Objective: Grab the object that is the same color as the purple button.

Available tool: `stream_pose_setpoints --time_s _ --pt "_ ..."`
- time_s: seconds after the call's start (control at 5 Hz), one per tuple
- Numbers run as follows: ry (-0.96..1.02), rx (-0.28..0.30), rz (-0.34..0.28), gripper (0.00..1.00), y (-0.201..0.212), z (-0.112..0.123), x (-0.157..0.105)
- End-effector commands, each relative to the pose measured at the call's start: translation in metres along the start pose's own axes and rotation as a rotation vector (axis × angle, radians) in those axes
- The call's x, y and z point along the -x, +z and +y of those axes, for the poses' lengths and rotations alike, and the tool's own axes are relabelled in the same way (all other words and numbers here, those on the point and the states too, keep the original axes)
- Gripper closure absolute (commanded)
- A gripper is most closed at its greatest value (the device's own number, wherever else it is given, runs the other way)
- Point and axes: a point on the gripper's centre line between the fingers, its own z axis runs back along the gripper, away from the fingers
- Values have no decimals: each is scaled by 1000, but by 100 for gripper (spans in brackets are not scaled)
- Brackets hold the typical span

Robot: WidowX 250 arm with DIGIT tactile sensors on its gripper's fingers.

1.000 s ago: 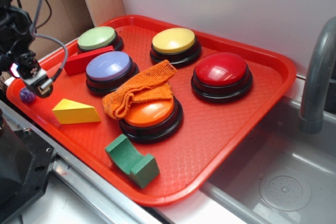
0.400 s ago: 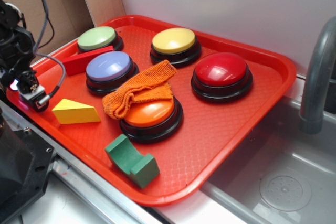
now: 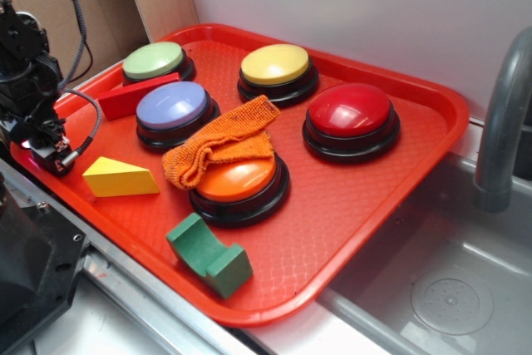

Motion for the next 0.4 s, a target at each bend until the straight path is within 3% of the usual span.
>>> stream_pose_setpoints --time_s 0.0,0.2 --pt "66 56 41 100 16 6 -8" --pt "95 121 42 100 36 0 -17"
